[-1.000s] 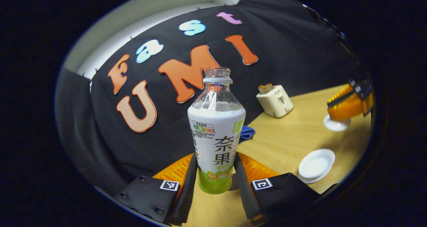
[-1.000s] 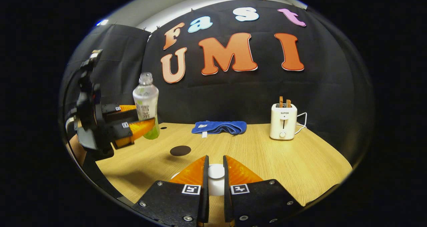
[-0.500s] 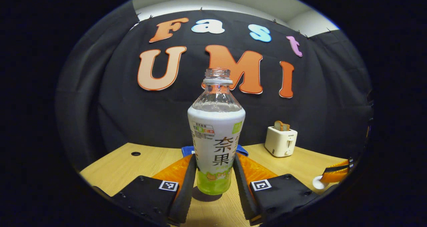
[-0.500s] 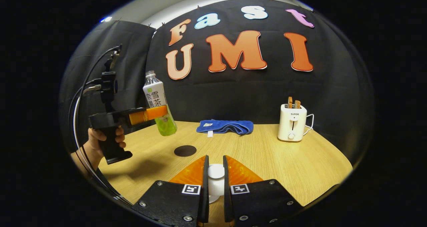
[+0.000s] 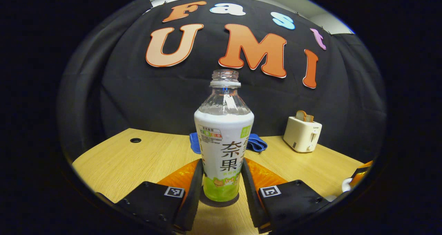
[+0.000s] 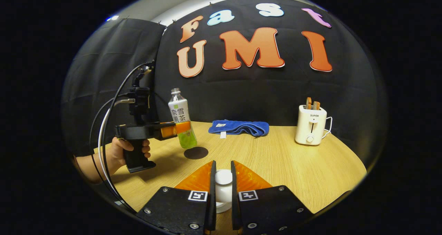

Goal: Open the teacup lid with one hand, grasp the water bottle and pour water into the teacup with the other hand; after pouring, place the water bottle on the coaster and then close the teacup lid.

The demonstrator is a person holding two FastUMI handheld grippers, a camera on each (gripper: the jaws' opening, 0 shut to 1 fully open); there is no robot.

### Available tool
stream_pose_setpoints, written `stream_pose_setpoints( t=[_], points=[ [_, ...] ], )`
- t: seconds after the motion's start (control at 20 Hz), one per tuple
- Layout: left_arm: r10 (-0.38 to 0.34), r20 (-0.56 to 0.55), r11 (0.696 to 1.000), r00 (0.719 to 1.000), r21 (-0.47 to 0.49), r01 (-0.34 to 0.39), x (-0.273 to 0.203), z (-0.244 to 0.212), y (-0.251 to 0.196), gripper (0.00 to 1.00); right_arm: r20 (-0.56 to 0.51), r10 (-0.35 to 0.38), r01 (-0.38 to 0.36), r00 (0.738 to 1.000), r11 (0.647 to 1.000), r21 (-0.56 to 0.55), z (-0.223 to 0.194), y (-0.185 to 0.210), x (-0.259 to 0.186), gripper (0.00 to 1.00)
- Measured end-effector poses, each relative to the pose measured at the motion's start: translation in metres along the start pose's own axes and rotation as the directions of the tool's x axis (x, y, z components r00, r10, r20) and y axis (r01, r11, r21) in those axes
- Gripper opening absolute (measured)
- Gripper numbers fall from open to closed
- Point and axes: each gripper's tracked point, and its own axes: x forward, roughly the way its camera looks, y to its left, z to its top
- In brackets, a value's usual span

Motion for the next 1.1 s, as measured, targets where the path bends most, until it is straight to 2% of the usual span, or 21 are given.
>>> stream_pose_setpoints(
  t=[0.05,0.15,0.3,0.35,0.5,0.65,0.7,0.75,0.8,0.85,0.95,1.1],
  points=[
    [0.001,-0.006,1.000,1.000,0.004,-0.001,0.004,-0.005,0.001,0.65,-0.003,0.003,-0.003,1.000,1.000,0.000,-0.002,0.001,0.001,0.18],
    [-0.001,-0.029,1.000,1.000,0.003,0.001,0.010,-0.014,0.001,0.62,-0.007,0.008,-0.008,1.000,1.000,-0.004,-0.003,0.002,0.002,0.18],
    [-0.010,-0.053,1.000,0.999,0.008,0.010,0.023,-0.022,-0.004,0.65,-0.016,0.015,-0.015,1.000,1.000,-0.004,-0.006,0.002,0.005,0.18],
    [-0.004,-0.063,1.000,0.998,0.017,0.005,0.026,-0.027,-0.003,0.62,-0.017,0.013,-0.013,1.000,1.000,-0.004,-0.008,0.002,0.005,0.18],
    [-0.025,-0.073,1.000,0.997,-0.001,0.025,0.027,-0.034,-0.004,0.65,-0.022,0.016,-0.016,1.000,1.000,0.001,-0.010,0.003,0.007,0.18],
    [-0.039,-0.063,0.999,0.997,-0.018,0.038,0.024,-0.033,-0.004,0.75,-0.028,0.015,-0.015,0.999,1.000,-0.001,-0.013,0.005,0.008,0.18],
    [-0.032,-0.065,0.999,0.997,-0.019,0.031,0.021,-0.034,-0.001,0.74,-0.030,0.017,-0.017,0.999,1.000,0.002,-0.014,0.006,0.009,0.18],
    [-0.026,-0.054,0.999,0.998,-0.022,0.025,0.021,-0.032,0.000,0.77,-0.033,0.022,-0.022,0.999,1.000,0.004,-0.015,0.009,0.009,0.18],
    [-0.019,-0.049,1.000,0.999,-0.025,0.018,0.017,-0.029,0.003,0.83,-0.035,0.026,-0.026,0.999,1.000,0.004,-0.016,0.011,0.010,0.18],
    [-0.011,-0.047,1.000,0.999,-0.026,0.010,0.013,-0.028,0.004,0.93,-0.039,0.029,-0.029,0.999,1.000,0.000,-0.019,0.013,0.011,0.18],
    [0.004,-0.037,1.000,0.999,-0.016,-0.005,0.004,-0.024,0.008,0.98,-0.049,0.036,-0.036,0.998,0.999,-0.006,-0.023,0.016,0.011,0.18],
    [0.010,-0.010,1.000,1.000,0.003,-0.010,-0.015,-0.017,0.007,0.98,-0.060,0.045,-0.046,0.997,0.999,-0.009,-0.030,0.022,0.011,0.18]
  ],
)
